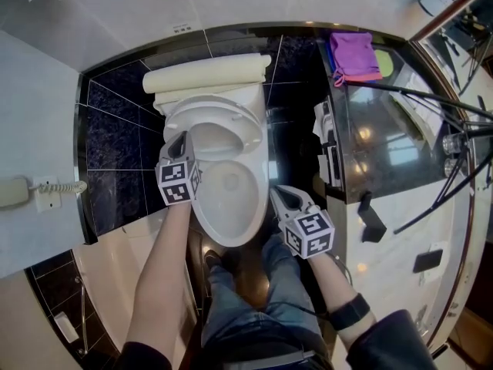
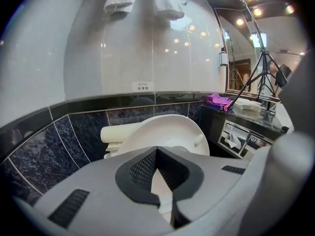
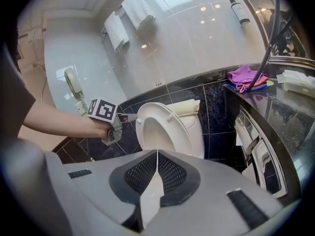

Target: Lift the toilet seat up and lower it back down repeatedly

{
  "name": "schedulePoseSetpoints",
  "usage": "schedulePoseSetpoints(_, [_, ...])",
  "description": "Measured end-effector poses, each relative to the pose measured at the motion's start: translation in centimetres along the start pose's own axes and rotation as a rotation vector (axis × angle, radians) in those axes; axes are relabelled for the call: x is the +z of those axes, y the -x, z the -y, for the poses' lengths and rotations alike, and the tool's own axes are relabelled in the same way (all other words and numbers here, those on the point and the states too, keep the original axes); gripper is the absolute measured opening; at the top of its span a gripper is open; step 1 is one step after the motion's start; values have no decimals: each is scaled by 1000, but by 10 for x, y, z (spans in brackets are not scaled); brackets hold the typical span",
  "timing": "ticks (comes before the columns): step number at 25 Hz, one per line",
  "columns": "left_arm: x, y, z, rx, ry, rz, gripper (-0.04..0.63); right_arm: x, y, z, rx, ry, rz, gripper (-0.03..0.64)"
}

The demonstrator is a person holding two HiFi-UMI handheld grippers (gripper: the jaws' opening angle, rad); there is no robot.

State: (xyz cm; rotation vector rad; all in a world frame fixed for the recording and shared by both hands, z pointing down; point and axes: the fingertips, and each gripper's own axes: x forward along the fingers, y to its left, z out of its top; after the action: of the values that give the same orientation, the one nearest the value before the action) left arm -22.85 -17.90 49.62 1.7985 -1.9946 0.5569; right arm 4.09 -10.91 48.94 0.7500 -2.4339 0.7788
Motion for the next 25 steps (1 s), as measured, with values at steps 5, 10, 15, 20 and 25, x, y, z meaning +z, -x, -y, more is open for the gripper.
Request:
schedulePoseSetpoints(5, [-3,34,6,-15,-16,-10,0,9,4,-10,-11,47,10,17])
schedulePoseSetpoints(10, [1,88,16,-49,-30,-4,0,23,14,-30,-22,88,29,17])
schedulePoseSetpoints(15, [5,158,27,-84,-24,21,0,28,35,-55,-60,164,23,17])
schedulePoseSetpoints(20, [11,221,20,-93,-11,56,0,42,65,-75,-106,204,46,18])
schedulePoseSetpoints(25, [7,281,11,-108,-2,70,0,37,100,-88,-158,213,57,18])
